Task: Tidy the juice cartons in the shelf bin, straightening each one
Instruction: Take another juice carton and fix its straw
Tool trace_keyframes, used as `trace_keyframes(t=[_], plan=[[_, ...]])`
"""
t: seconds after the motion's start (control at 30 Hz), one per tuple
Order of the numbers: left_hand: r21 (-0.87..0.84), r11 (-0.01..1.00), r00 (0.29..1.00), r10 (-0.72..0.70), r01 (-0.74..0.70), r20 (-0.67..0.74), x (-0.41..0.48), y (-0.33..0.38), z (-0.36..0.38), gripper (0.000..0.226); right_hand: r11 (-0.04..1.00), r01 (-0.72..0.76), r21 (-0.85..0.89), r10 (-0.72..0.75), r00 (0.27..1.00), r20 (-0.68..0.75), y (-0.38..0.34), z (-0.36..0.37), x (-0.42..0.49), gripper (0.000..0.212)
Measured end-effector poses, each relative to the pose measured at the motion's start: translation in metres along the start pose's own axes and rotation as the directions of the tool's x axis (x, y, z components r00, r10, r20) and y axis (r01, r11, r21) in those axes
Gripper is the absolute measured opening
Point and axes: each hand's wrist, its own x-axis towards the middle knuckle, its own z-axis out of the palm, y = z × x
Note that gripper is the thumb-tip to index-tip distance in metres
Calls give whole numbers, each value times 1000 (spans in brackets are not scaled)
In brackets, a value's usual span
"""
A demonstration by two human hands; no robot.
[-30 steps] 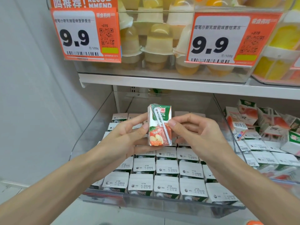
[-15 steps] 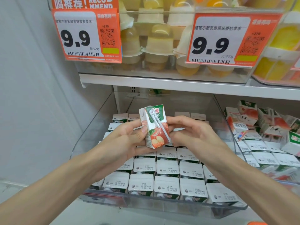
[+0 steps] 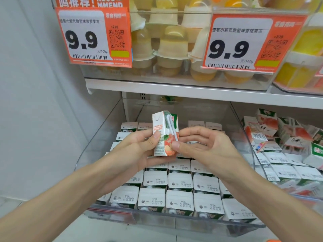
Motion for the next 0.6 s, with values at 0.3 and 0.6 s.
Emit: trace_keyframes(t=[0.3, 0.6], plan=[[-176, 982, 994, -47, 64, 100, -2, 7, -4, 44, 999, -24, -27, 24, 999, -24, 0, -6, 3, 37], [-12, 1000, 1000, -18, 18, -17, 0, 3, -6, 39, 998, -51, 33, 52, 999, -17, -1, -5, 4, 36]])
